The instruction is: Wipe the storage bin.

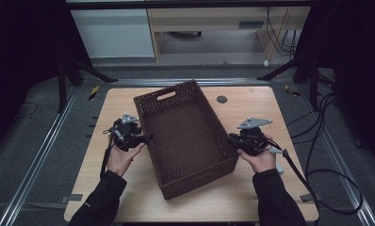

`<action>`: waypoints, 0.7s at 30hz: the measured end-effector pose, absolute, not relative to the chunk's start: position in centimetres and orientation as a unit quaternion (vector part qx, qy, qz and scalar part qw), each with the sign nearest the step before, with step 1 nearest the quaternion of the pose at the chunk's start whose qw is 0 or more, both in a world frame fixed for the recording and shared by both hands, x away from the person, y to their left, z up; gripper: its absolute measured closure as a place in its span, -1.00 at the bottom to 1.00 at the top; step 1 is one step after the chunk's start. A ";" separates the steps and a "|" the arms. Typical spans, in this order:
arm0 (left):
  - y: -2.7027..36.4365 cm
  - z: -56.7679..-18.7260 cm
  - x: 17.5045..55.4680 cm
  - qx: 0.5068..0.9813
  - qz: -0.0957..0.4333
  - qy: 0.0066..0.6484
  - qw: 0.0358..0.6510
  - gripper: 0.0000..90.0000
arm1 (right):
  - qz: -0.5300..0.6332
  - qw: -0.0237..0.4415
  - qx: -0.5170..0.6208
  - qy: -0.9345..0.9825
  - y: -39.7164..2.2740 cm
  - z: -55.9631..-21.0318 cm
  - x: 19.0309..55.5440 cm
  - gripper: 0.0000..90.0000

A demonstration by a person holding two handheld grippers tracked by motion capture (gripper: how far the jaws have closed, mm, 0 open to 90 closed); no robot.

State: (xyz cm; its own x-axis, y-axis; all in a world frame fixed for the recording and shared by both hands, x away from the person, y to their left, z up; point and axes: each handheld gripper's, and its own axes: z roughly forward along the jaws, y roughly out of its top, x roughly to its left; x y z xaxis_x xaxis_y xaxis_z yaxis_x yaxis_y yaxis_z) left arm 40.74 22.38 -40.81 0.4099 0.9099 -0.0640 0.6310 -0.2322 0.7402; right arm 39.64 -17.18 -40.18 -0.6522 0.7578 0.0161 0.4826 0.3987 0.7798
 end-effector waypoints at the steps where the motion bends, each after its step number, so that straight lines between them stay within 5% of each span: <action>1: 22.5 -40.9 40.9 0.759 0.191 0.509 0.357 0.10 | 0.406 0.188 0.382 0.809 -17.3 -40.1 39.8 0.58; 9: 22.4 -41.3 41.9 0.765 0.194 0.504 0.351 0.16 | 0.413 0.182 0.386 0.804 -17.0 -40.5 40.9 0.55; 14: 22.6 -41.5 42.1 0.763 0.197 0.499 0.360 0.16 | 0.418 0.174 0.380 0.807 -16.3 -40.9 41.1 0.74; 21: 22.3 -41.4 41.6 0.775 0.204 0.488 0.346 -0.03 | 0.411 0.176 0.379 0.810 -16.2 -40.7 40.4 0.79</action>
